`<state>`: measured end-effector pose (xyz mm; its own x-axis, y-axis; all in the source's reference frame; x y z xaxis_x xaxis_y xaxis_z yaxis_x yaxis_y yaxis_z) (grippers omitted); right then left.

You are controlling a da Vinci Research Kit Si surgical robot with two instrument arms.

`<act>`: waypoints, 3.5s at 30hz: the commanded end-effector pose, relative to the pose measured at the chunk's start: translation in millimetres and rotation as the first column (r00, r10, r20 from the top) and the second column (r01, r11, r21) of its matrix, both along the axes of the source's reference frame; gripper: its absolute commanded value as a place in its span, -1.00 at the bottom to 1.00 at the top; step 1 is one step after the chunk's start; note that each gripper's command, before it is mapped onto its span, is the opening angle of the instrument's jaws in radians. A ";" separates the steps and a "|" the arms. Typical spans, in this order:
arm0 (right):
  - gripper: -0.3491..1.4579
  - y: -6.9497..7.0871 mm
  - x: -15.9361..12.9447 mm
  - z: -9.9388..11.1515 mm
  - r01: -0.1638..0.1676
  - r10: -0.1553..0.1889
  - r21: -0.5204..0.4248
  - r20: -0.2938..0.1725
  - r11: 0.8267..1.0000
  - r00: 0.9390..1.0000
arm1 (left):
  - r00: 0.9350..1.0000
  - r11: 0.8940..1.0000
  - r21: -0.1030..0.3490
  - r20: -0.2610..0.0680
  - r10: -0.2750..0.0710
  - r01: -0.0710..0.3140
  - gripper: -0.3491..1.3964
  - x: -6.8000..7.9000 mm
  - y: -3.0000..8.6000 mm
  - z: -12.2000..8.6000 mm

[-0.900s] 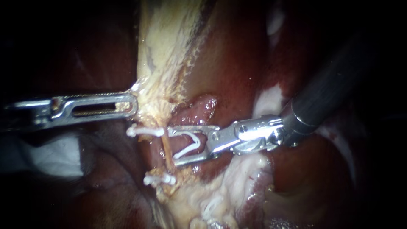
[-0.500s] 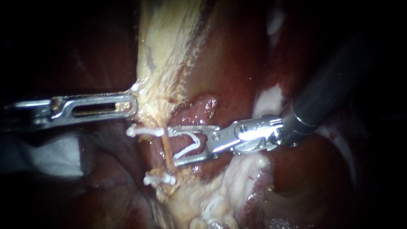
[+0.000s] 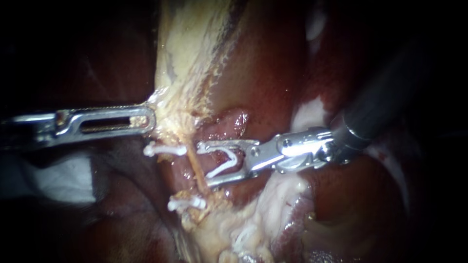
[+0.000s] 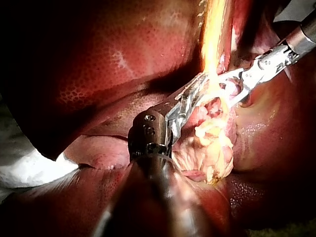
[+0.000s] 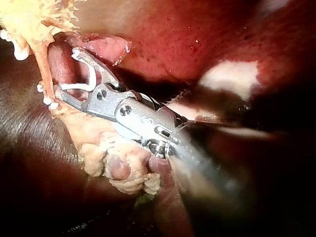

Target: Clipping first clip right tube

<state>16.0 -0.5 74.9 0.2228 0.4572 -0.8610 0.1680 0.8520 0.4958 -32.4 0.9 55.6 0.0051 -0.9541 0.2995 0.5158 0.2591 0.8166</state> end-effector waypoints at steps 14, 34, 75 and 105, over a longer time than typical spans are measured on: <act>-0.01 2.4 -5.1 -2.6 -0.022 0.022 -0.001 -0.001 1.000 1.000 | 1.000 1.000 0.000 0.002 -0.002 0.002 -1.00 0.2 -0.1 -0.3; 0.00 -0.8 -1.2 -2.5 0.010 -0.008 0.066 -0.028 0.998 1.000 | 1.000 1.000 0.000 0.006 -0.007 0.007 -1.00 0.1 -0.2 -1.2; -0.01 -4.5 4.2 0.8 0.086 -0.069 0.183 -0.098 0.979 0.993 | 1.000 1.000 -0.006 0.009 -0.013 0.013 -1.00 -0.3 -0.5 -2.4; -0.13 -6.4 6.2 -0.1 0.237 -0.182 0.356 -0.182 0.904 0.966 | 1.000 1.000 -0.006 0.009 -0.014 0.014 -1.00 -0.5 -0.3 -2.0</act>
<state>22.3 -7.0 74.9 0.2382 0.7052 -0.6678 0.4146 0.5480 0.7265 -32.9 0.7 53.6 -0.0108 -0.9521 0.3057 0.5133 0.2571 0.8188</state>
